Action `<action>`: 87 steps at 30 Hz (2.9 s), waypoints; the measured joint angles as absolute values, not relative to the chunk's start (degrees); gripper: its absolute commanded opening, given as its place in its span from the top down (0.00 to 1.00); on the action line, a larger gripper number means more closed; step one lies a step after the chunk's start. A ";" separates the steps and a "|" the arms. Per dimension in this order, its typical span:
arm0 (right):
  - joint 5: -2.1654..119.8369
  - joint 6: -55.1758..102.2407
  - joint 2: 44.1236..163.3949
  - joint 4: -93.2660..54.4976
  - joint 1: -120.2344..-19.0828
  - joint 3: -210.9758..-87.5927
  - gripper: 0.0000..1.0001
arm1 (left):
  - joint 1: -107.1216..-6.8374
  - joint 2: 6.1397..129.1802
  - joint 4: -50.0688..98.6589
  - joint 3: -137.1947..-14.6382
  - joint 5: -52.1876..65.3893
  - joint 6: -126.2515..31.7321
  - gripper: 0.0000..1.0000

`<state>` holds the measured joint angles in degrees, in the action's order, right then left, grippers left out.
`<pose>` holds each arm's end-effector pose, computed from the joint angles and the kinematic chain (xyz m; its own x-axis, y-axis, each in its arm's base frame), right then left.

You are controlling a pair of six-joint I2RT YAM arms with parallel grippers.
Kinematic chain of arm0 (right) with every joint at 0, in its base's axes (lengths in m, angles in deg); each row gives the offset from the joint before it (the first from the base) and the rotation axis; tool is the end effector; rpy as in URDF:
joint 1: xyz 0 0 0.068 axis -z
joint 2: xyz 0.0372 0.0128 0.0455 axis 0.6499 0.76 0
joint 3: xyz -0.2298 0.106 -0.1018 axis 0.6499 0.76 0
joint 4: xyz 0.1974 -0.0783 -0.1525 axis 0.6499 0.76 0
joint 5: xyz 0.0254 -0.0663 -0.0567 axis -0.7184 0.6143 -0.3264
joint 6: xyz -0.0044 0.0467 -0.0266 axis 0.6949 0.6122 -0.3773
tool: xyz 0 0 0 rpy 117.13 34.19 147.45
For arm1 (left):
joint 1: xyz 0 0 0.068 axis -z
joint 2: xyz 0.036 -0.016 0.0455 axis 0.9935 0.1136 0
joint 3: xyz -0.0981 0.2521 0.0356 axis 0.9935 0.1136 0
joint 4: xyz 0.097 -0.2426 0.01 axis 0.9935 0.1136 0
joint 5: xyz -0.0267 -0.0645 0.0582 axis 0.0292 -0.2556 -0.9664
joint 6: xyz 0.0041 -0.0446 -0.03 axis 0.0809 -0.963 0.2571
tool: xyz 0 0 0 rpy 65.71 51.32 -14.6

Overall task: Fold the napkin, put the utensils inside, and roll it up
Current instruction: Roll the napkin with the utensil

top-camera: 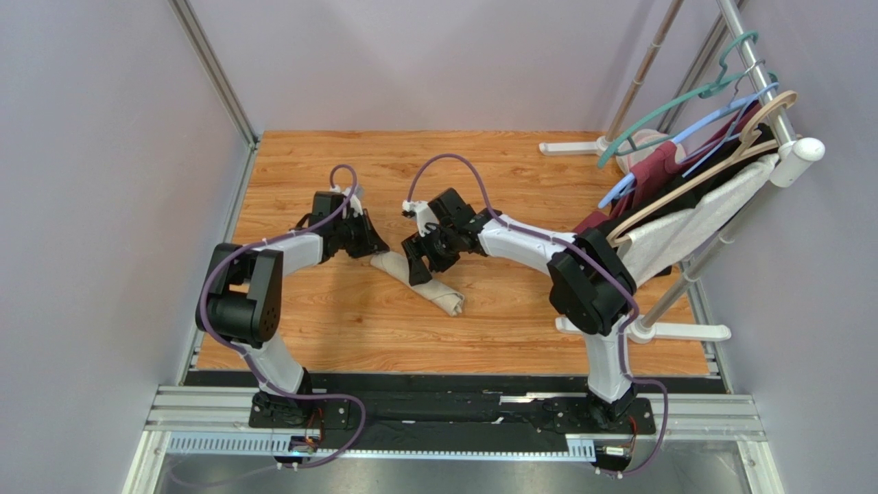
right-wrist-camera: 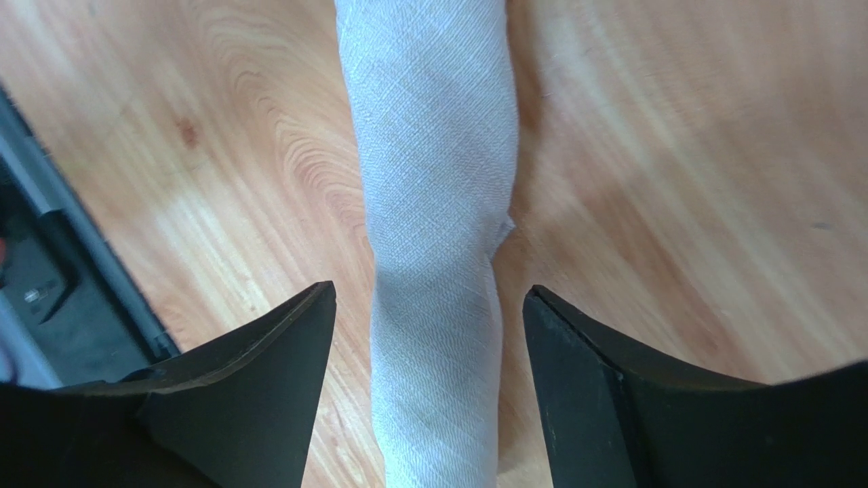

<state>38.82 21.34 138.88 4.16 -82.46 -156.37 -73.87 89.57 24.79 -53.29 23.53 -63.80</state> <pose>0.3091 0.2999 0.1762 -0.6888 -0.5228 -0.5022 -0.7237 0.5367 0.4339 0.3291 -0.0709 0.1577 -0.8355 -0.2911 -0.4660 0.0543 0.8003 -0.5972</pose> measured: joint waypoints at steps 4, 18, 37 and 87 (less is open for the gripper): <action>51.76 18.96 134.75 3.70 -86.70 -155.12 0.28 | -73.87 90.34 26.82 -54.73 23.42 -63.80 1.00; 79.89 6.39 134.99 -1.52 -102.03 -152.67 0.40 | -73.87 91.60 29.80 -56.91 23.46 -63.76 1.00; 83.60 4.23 140.39 -4.10 -98.90 -153.40 0.55 | -73.87 91.60 30.37 -57.46 23.97 -63.62 0.67; 79.49 26.76 146.16 3.75 -74.64 -164.15 0.27 | -80.52 43.45 54.30 -57.88 7.36 -59.52 0.01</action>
